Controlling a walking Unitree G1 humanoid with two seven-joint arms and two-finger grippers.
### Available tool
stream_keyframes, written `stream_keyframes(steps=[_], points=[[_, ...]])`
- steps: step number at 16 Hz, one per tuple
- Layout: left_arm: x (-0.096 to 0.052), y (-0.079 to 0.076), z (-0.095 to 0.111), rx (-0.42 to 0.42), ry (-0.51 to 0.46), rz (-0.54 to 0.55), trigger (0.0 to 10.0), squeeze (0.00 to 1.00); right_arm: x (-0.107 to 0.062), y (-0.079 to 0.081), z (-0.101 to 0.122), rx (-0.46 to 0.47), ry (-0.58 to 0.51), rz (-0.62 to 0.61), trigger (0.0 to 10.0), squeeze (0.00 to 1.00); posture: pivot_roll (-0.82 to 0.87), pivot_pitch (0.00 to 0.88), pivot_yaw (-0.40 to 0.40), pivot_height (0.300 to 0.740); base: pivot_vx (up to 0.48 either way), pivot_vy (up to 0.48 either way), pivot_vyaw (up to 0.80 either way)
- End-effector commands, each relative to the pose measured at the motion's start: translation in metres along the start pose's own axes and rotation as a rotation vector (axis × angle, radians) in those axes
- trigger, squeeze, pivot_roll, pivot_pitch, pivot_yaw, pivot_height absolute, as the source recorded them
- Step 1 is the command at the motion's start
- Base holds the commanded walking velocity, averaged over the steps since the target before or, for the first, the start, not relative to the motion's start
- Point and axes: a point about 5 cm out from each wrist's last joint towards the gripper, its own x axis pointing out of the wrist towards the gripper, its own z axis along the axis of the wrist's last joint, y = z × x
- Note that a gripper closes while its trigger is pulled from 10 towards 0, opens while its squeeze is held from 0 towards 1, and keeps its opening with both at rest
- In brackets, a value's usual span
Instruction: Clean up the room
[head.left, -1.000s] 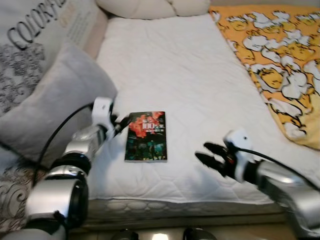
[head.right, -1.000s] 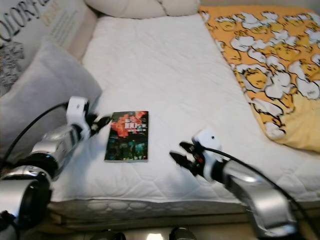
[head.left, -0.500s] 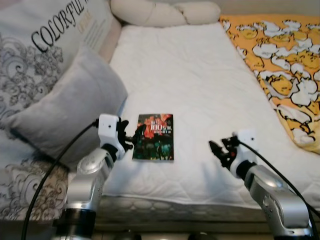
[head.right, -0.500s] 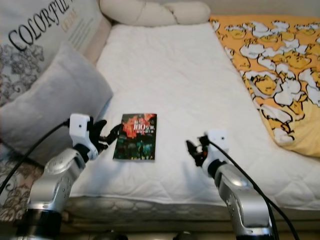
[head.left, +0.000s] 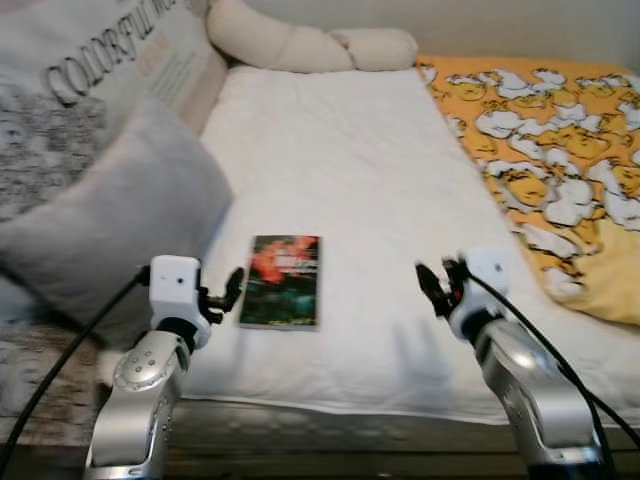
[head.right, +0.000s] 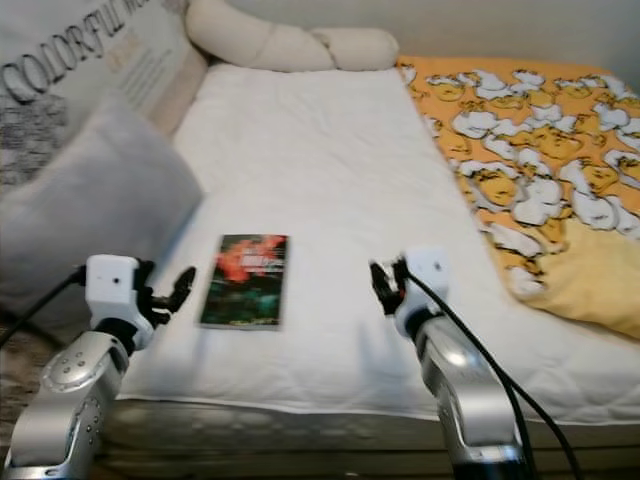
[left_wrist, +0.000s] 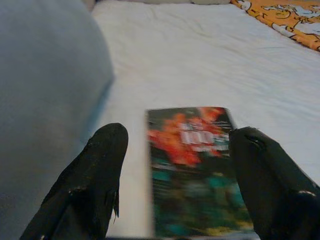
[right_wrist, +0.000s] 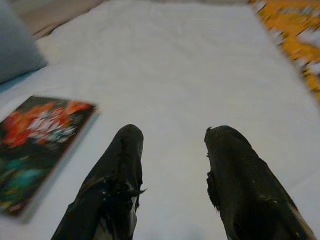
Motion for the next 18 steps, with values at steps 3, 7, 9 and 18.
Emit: stream_keyframes(steps=[3,7,9,18], points=[[0.006,-0.007,0.001,-0.015,0.008,0.033,10.0,0.03,0.001,0.0,-0.008,0.064,0.026,-0.014,10.0,0.0,-0.07,0.0,-0.019,0.74,0.0,-0.428,0.0],[0.008,-0.008,0.002,0.013,0.018,0.021,10.0,0.03,0.008,0.01,-0.004,0.064,-0.001,0.012,10.0,0.0,-0.06,0.0,-0.021,0.74,0.0,-0.427,0.0],[0.002,0.002,0.001,0.053,0.031,0.033,10.0,0.02,0.008,0.008,-0.003,0.077,-0.011,0.01,10.0,0.0,-0.07,0.0,-0.008,0.74,0.0,-0.429,0.0],[-0.006,0.015,-0.003,0.079,0.053,0.062,10.0,0.03,0.007,0.002,-0.002,0.056,-0.023,-0.008,10.0,0.0,-0.07,0.0,-0.002,0.74,0.0,-0.429,0.0]])
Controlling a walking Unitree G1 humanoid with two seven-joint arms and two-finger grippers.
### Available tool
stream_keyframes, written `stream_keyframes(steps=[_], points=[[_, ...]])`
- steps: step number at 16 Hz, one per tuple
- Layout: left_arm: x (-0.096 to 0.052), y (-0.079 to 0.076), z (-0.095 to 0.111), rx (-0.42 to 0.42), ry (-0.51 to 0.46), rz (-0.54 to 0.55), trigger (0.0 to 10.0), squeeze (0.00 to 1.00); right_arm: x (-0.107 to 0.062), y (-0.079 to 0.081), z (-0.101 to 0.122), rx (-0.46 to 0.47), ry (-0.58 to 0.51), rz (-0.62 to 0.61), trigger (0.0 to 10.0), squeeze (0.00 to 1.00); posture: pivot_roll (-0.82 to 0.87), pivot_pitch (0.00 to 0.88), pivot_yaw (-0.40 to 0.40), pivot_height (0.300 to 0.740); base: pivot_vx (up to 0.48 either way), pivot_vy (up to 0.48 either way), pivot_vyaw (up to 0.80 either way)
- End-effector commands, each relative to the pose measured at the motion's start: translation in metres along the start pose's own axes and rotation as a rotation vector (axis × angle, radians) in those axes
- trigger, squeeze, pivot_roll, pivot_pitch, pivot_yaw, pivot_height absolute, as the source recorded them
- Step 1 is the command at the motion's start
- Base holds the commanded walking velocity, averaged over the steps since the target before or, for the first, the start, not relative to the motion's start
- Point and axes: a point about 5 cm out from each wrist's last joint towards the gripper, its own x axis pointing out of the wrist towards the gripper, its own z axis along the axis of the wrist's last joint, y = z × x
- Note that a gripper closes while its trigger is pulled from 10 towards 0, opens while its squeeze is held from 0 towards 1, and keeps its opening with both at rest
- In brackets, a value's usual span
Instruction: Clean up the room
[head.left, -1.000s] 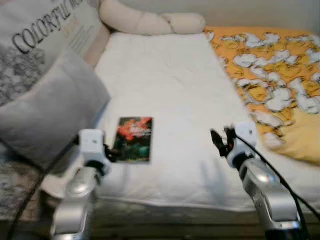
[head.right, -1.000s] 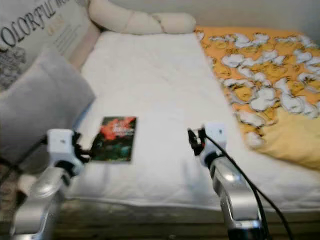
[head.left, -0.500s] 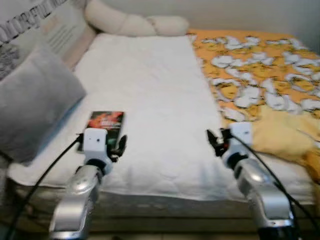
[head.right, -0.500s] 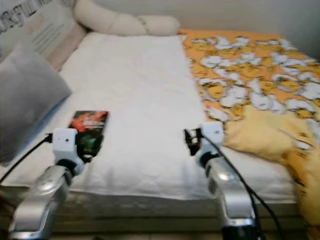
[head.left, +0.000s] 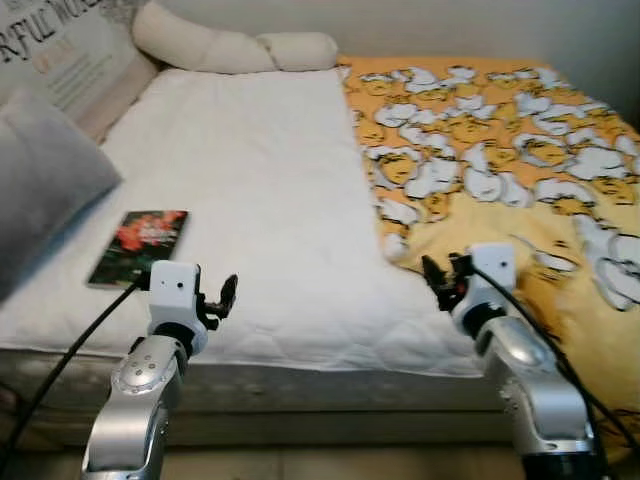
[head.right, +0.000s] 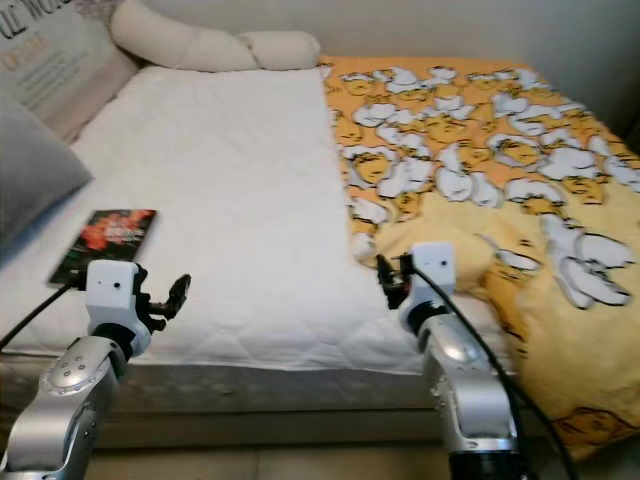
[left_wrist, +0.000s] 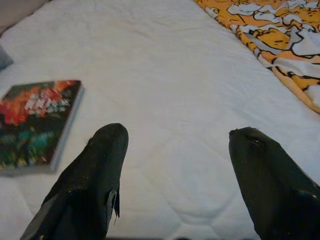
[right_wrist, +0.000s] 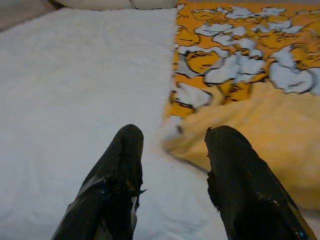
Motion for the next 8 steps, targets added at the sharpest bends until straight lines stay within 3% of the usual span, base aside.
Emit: stream_keyframes(steps=[1,3,8], points=[[-0.0026,0.005,-0.0019,0.003,0.012,0.019,10.0,0.03,0.0014,0.0049,0.0021,-0.005,-0.006,0.02,10.0,0.0,-0.06,0.0,0.0,0.74,0.0,-0.428,0.0],[-0.0028,0.0046,-0.0003,0.004,0.011,0.012,10.0,0.03,0.0013,0.0038,0.0016,-0.014,-0.002,0.017,10.0,0.0,-0.07,0.0,0.004,0.74,0.0,-0.429,0.24],[-0.0026,0.0033,-0.0005,0.005,0.015,0.009,10.0,0.03,0.0017,0.0017,0.0004,-0.006,0.005,0.011,10.0,0.0,-0.07,0.0,0.005,0.74,0.0,-0.425,0.8]])
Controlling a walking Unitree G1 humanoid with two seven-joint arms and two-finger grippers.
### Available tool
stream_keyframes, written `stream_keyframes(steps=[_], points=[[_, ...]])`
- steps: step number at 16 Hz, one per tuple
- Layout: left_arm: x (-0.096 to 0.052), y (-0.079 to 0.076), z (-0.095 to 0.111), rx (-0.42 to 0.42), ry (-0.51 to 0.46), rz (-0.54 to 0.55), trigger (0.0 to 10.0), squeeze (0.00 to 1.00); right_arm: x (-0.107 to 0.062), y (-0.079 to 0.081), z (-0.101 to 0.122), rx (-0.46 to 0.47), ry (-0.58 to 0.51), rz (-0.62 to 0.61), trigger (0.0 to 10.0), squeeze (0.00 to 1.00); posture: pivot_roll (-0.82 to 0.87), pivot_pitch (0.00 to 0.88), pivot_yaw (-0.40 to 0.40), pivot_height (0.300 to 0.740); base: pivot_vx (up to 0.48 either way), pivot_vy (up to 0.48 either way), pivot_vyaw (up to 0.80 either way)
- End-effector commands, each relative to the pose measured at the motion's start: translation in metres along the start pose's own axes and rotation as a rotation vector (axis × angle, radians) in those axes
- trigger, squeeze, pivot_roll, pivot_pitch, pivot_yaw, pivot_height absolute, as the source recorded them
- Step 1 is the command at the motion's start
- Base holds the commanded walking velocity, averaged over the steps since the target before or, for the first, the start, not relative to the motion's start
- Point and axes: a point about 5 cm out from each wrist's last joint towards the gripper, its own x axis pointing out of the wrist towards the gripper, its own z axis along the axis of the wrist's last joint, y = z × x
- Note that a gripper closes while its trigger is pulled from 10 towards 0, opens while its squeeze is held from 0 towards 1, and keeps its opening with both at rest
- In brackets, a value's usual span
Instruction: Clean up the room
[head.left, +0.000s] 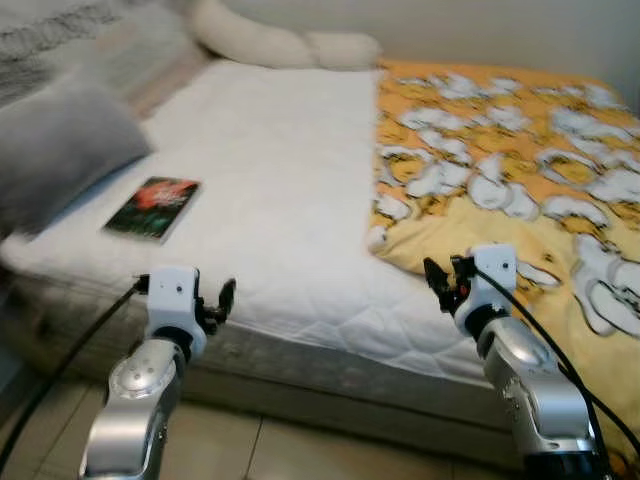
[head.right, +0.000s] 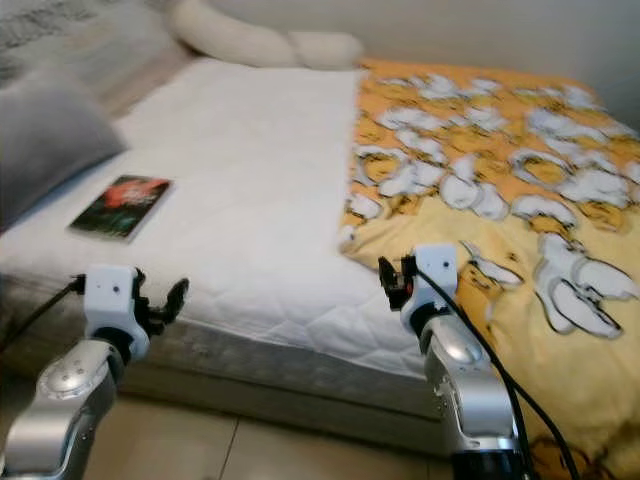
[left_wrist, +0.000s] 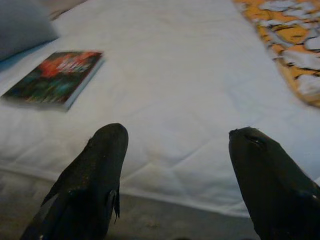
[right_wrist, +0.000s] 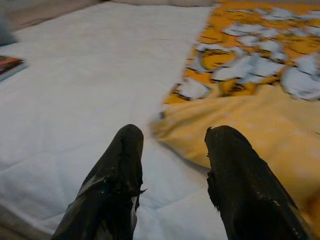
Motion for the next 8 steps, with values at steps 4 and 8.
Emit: stream_keyframes(steps=[4,8], points=[[0.0002,0.0005,-0.0037,-0.002,0.017,0.002,10.0,0.03,0.0026,0.002,0.0042,-0.009,-0.009,0.015,10.0,0.0,-0.07,0.0,-0.001,0.74,0.0,-0.429,0.8],[0.0017,0.002,-0.0014,0.007,0.01,-0.003,10.0,0.03,0.0033,0.0041,0.0019,-0.008,-0.003,0.021,10.0,0.0,-0.07,0.0,-0.001,0.74,0.0,-0.428,0.0]])
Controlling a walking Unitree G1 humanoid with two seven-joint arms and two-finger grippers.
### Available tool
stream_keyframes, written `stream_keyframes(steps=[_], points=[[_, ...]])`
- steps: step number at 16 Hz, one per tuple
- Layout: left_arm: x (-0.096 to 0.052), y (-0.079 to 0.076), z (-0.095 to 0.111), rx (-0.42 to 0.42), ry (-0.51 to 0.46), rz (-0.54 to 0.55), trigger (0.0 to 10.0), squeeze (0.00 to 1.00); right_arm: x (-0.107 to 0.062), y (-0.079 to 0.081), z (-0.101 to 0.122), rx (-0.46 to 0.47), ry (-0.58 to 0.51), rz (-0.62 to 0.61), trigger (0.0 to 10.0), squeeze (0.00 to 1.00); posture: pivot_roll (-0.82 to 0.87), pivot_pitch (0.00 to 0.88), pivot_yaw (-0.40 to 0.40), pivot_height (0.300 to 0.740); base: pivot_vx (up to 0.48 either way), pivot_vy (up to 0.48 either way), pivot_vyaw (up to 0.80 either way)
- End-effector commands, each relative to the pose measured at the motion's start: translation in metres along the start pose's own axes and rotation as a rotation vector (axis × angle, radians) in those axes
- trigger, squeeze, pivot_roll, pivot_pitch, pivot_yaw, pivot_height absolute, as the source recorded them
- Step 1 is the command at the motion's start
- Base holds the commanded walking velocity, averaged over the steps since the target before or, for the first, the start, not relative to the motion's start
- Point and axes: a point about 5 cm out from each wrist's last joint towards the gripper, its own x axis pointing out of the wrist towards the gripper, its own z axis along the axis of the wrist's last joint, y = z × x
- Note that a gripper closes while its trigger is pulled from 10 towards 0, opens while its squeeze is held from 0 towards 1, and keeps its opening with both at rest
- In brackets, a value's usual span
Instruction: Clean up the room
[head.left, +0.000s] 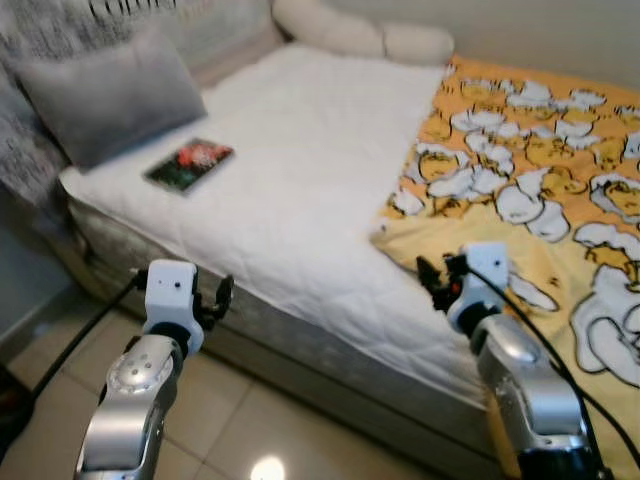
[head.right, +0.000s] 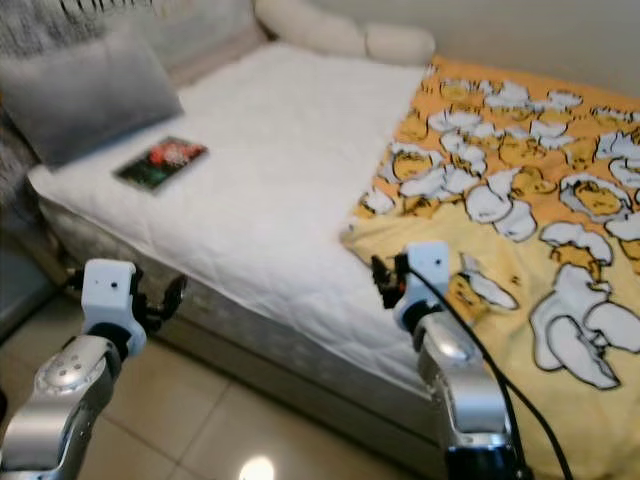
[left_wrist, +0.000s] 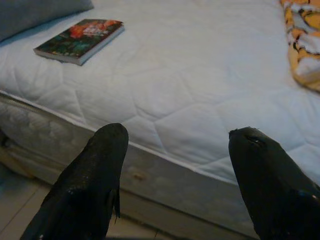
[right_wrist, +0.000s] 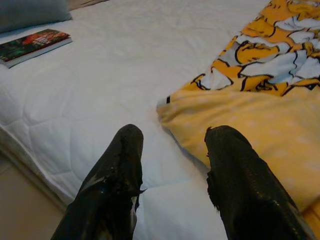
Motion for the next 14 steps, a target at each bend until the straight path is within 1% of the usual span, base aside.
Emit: stream_keyframes(steps=[1,9,14], points=[[0.0013,-0.0008,0.0029,0.001,-0.013,-0.005,10.0,0.03,-0.0002,-0.0026,0.0027,-0.017,-0.009,-0.002,10.0,0.0,-0.07,0.0,-0.005,0.74,0.0,-0.428,0.0],[0.0022,-0.0028,0.003,0.008,-0.019,-0.012,10.0,0.03,-0.0002,-0.0016,-0.0005,-0.02,0.0,0.008,10.0,0.0,-0.07,0.0,-0.004,0.74,0.0,-0.428,0.0],[0.0026,-0.002,0.0036,0.019,-0.02,-0.015,10.0,0.03,-0.0002,0.0018,-0.0029,-0.018,0.011,0.026,10.0,0.0,-0.07,0.0,-0.003,0.74,0.0,-0.428,0.0]])
